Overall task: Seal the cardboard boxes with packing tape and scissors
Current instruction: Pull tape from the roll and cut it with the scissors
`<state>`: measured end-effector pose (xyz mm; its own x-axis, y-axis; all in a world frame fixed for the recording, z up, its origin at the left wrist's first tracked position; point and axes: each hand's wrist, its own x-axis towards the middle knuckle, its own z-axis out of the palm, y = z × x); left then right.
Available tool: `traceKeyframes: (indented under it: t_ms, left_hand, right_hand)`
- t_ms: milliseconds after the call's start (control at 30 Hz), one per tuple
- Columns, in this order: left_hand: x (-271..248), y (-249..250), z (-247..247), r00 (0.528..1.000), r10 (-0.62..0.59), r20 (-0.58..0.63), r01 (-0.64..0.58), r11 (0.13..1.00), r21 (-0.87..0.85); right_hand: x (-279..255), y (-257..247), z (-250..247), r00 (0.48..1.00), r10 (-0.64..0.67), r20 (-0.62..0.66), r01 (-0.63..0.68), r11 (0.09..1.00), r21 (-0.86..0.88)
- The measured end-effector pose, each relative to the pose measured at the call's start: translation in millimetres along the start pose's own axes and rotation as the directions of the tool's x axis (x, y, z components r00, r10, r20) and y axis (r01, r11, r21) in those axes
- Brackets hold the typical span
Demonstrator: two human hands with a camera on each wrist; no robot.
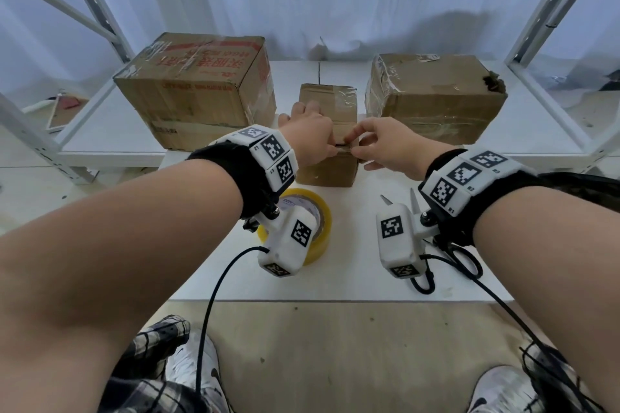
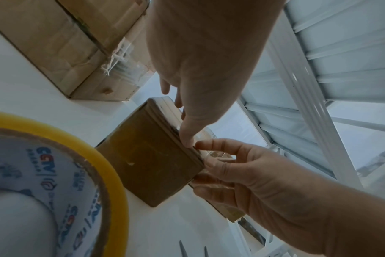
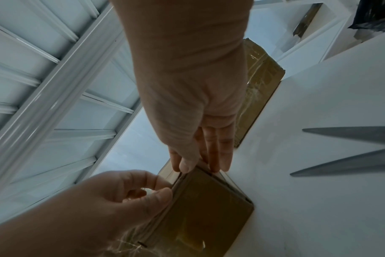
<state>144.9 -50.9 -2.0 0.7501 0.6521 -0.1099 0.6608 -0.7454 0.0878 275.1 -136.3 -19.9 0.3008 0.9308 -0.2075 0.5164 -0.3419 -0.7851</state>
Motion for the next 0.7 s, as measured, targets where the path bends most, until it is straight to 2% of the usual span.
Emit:
traceKeyframes:
  t_ms: [133, 300, 500, 700]
  left_hand:
    - [1, -2, 2, 1.000, 0.024, 0.014, -0.024, 0.999, -0.037]
    - [-3, -7, -2, 0.996, 0.084, -0.038, -0.090, 0.974, -0.209]
    - [0, -3, -6, 0.997, 0.063, 0.031, -0.059, 0.990, -0.129]
    - [-1, 4, -8, 0.992, 0.018, 0.126, -0.014, 0.999, -0.036]
  right_hand:
    - [1, 2, 1, 1.000, -0.012, 0.001, 0.012, 1.000, 0.008]
    - [3, 1, 2, 1.000, 0.007, -0.029, -0.007, 1.000, 0.018]
    - [5, -1, 5, 1.000, 0.003, -0.027, -0.003, 1.000, -0.021]
    - [2, 0, 2, 1.000, 0.017, -0.010, -0.017, 1.000, 0.021]
